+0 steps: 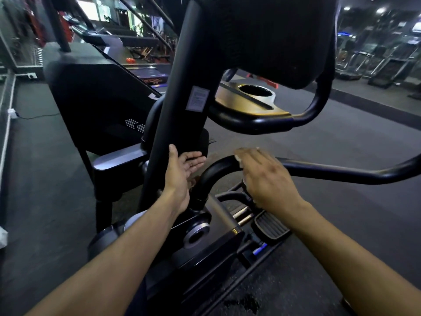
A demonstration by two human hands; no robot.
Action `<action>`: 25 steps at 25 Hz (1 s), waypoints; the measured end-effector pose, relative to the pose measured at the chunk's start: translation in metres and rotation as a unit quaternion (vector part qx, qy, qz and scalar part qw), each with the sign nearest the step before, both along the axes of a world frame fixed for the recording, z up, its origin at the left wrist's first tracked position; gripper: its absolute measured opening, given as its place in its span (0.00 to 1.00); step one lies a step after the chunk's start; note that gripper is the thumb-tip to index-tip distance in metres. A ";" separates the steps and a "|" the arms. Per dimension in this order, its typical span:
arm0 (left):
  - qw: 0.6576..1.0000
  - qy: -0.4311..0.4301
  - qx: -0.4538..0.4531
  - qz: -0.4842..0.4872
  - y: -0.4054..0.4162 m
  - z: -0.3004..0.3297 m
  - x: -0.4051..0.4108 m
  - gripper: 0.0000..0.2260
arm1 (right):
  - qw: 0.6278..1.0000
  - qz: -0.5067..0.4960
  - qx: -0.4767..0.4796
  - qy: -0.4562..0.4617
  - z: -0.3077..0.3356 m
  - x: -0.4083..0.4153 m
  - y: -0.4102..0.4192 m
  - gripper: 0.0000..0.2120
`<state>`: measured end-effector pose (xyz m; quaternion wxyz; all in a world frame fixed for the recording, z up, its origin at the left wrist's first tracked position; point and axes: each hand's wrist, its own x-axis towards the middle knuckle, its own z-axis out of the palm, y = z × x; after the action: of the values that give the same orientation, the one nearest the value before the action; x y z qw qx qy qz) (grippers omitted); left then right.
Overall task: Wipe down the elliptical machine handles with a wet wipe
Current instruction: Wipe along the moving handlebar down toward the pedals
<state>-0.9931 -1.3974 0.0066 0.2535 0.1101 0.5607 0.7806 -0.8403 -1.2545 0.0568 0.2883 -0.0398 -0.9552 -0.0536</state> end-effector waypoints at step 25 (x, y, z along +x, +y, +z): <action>0.807 0.573 -0.083 0.118 0.037 0.024 0.043 0.16 | 0.892 -0.081 -0.356 0.265 -0.053 0.088 0.054 0.16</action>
<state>-0.9505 -1.3599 0.0310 -0.1999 0.4484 0.6755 0.5501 -0.7520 -1.2006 0.0042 0.4919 -0.2303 -0.7917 0.2797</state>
